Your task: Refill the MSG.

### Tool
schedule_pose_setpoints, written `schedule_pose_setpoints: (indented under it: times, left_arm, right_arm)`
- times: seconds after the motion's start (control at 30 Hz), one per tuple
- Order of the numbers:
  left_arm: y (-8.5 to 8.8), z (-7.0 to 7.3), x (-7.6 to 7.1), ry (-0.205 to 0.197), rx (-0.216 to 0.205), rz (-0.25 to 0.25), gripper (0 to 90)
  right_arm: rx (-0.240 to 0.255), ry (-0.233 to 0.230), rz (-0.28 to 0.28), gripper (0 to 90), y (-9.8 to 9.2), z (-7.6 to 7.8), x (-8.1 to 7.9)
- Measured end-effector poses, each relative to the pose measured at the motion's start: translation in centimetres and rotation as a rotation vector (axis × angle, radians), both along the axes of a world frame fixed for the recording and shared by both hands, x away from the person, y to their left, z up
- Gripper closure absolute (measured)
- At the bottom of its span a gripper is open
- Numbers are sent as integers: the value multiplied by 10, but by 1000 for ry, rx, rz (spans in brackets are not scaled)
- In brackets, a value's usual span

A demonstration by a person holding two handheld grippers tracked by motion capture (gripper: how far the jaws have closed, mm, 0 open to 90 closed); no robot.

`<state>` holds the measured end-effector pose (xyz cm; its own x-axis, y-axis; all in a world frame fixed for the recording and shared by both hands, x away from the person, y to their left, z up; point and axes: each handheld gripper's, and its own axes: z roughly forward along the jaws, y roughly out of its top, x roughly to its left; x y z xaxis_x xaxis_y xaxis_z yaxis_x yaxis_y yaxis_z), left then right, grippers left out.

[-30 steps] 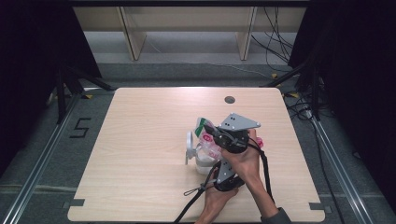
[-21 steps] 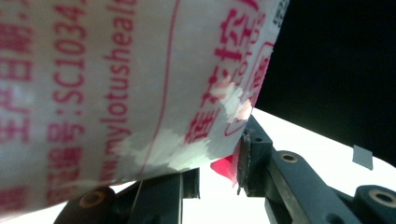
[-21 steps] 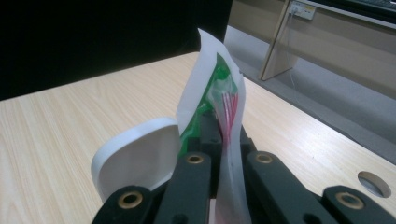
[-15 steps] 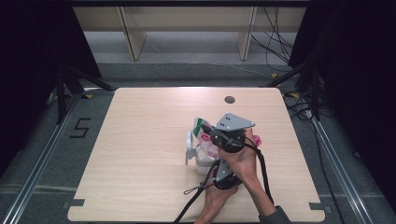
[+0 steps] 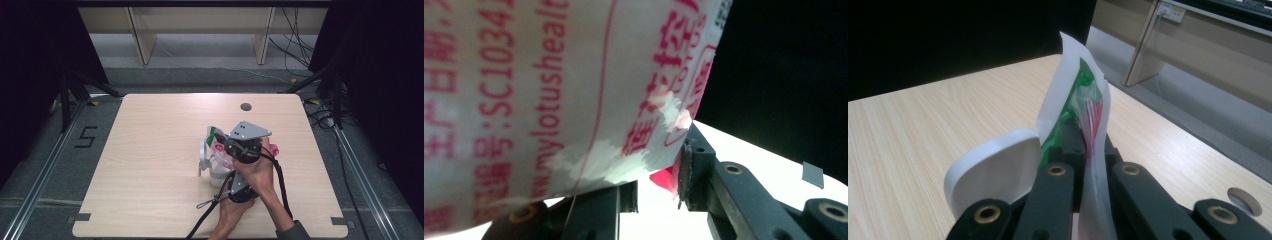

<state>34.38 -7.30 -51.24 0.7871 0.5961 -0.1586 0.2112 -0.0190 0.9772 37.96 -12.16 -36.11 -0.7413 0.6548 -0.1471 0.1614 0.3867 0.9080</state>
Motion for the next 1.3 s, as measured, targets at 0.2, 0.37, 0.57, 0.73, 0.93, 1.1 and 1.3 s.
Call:
schedule_pose_setpoints:
  times: [0.2, 0.37, 0.57, 0.73, 0.93, 1.1, 1.3]
  left_arm:
    - [0, 0, -1, -11, 7, 6, 730]
    - [0, 1, 0, -12, 8, 9, 729]
    - [-2, 1, 0, 7, -8, -14, 731]
    - [-3, 1, 1, -7, -11, -30, 731]
    - [-3, 2, 1, -5, -20, -31, 732]
    - [-4, 1, 1, -7, -29, -30, 732]
    - [-4, 0, 1, -7, -21, -31, 732]
  right_arm:
    - [2, 17, 9, 898, 0, 1, -1]
    - [-9, 11, 8, 898, 0, 2, -1]
    - [-30, 0, -6, 897, 3, -1, 0]
    - [-34, -2, -6, 897, 4, 0, -1]
    - [-30, 6, -2, 897, 3, 1, -1]
    - [-45, 9, -9, 896, 4, 1, -1]
    - [-49, -3, -8, 897, 5, -1, 1]
